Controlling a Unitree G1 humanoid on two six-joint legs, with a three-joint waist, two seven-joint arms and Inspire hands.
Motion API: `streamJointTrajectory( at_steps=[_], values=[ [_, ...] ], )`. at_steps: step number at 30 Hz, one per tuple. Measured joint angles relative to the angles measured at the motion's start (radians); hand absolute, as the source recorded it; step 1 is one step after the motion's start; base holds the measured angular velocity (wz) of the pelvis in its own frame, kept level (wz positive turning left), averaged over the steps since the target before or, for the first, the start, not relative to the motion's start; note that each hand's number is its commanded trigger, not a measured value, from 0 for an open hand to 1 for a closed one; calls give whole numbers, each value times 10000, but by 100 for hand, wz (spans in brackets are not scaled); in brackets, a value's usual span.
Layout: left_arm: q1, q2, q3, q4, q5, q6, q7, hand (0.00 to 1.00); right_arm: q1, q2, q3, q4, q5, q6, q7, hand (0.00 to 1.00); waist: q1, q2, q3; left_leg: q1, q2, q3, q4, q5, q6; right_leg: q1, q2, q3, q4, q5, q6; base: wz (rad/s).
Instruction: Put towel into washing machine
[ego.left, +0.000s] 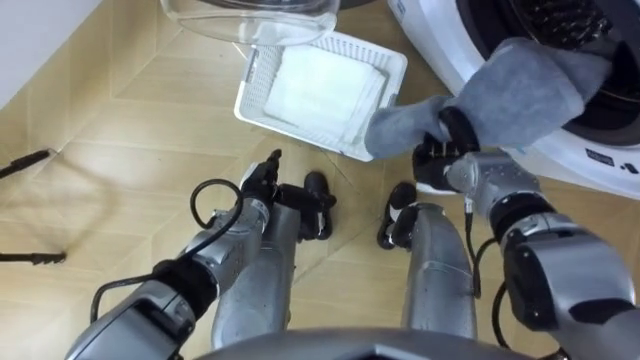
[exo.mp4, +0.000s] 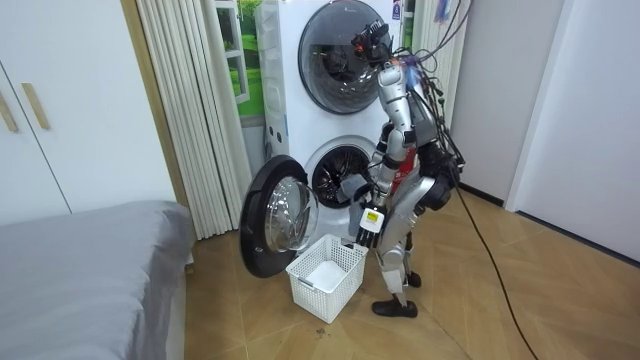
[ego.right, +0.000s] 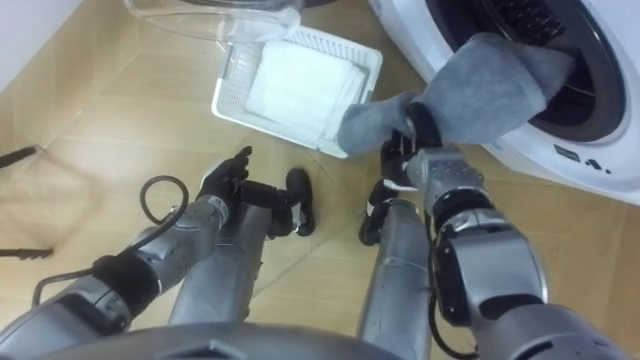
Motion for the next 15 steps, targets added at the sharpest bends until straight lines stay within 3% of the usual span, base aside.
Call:
streamJointTrajectory(
  at_steps=[7, 13, 14, 15],
  values=[
    [84, -29, -5, 183, -203, -51, -226, 0, 254, 22, -4, 145, 15, -7, 261, 100, -80, 15, -15, 541, 3, -1, -281, 18, -7, 590, 24, -7, -309, 15, 25, 0],
    [10, -186, 372, 441, -184, 14, -429, 0, -57, -461, -355, 127, -64, 28, 279, 100, -111, 13, -20, 480, -17, -31, -161, 38, 15, 574, -52, -44, -274, 24, 52, 3],
    [14, -185, 371, 441, -185, 25, -423, 0, -175, -567, -496, 126, -56, 90, 344, 72, -154, 3, -21, 475, -44, -28, -131, 38, 16, 551, -69, -25, -150, 7, 78, 4],
    [19, -183, 382, 441, -174, 26, -417, 0, -271, -620, -580, 125, -69, 116, 360, 36, -183, -3, -20, 470, -104, -28, -137, 43, 24, 527, -89, -18, -132, 0, 87, 8]
  ],
)
